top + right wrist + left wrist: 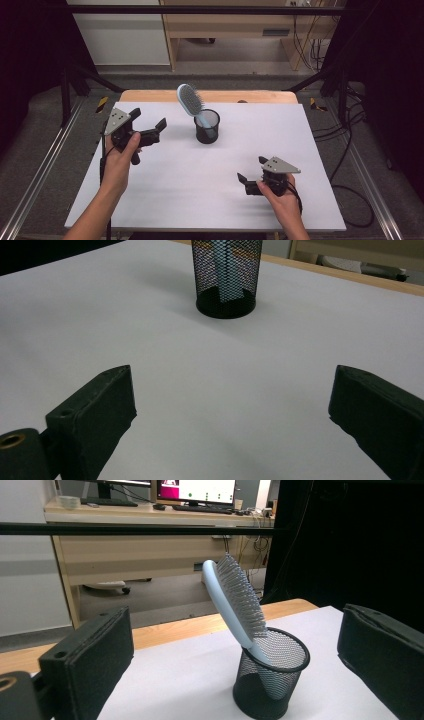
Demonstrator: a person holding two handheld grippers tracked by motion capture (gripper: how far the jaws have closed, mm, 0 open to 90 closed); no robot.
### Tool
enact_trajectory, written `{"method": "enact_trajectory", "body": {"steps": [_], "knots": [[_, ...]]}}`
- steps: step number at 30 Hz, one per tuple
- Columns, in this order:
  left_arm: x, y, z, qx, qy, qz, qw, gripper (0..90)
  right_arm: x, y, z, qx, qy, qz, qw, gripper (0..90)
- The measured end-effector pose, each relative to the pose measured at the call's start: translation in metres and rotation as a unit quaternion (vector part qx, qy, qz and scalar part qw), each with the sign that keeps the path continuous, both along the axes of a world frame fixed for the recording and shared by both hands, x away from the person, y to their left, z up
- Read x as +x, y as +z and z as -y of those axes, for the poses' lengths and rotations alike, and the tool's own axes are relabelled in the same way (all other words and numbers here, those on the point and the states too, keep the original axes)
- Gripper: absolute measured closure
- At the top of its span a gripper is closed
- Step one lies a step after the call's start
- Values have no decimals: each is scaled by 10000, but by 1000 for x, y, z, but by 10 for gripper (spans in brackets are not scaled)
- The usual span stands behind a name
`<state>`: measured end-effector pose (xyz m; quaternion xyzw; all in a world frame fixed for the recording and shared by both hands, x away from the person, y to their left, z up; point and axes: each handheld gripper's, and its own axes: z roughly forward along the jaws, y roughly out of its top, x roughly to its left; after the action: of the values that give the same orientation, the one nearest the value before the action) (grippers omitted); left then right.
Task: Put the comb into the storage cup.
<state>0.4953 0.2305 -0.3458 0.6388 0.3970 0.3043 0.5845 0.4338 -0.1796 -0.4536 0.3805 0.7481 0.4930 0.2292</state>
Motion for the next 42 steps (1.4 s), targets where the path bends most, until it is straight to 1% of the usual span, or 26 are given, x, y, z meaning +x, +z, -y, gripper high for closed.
{"method": "enact_trajectory", "body": {"steps": [5, 8, 10, 12, 14, 18, 20, 24, 27, 31, 37, 42], "knots": [[-6, 0, -8, 12, -5, 76, 10000, 15, -1, 1, 4, 49, -135, 113, 9998, 55], [-10, 0, -13, 68, 27, 149, 9999, 15, 0, 0, 6, -12, -314, 231, 9992, 71], [-13, 0, -18, 52, 39, 171, 9998, 15, 1, 1, 7, 49, -305, 198, 9993, 65], [-15, 0, -22, 37, 42, 183, 9998, 15, 2, 2, 7, 10, -300, 211, 9993, 62], [-18, -1, -28, -1, 59, 245, 9997, 15, 3, 4, 8, 21, -268, 198, 9994, 59], [-19, -2, -39, 9, 117, 261, 9996, 14, 5, 7, 14, 11, -287, 188, 9994, 54], [-20, -3, -45, -35, 162, 274, 9995, 14, 4, 7, 18, 4, -281, 193, 9994, 54], [-23, -5, -57, -41, 241, 284, 9993, 14, 1, 7, 28, 3, -350, 325, 9989, 54], [-26, -6, -65, -68, 292, 298, 9991, 14, -2, 8, 35, 10, -434, 491, 9979, 55], [-30, -8, -75, -66, 335, 297, 9990, 14, -4, 10, 44, 82, -524, 563, 9970, 54], [-35, -13, -88, -84, 391, 289, 9988, 14, -7, 12, 54, 149, -586, 582, 9965, 50], [-39, -18, -97, -97, 439, 276, 9986, 14, -10, 10, 62, 234, -646, 511, 9963, 46]]}}
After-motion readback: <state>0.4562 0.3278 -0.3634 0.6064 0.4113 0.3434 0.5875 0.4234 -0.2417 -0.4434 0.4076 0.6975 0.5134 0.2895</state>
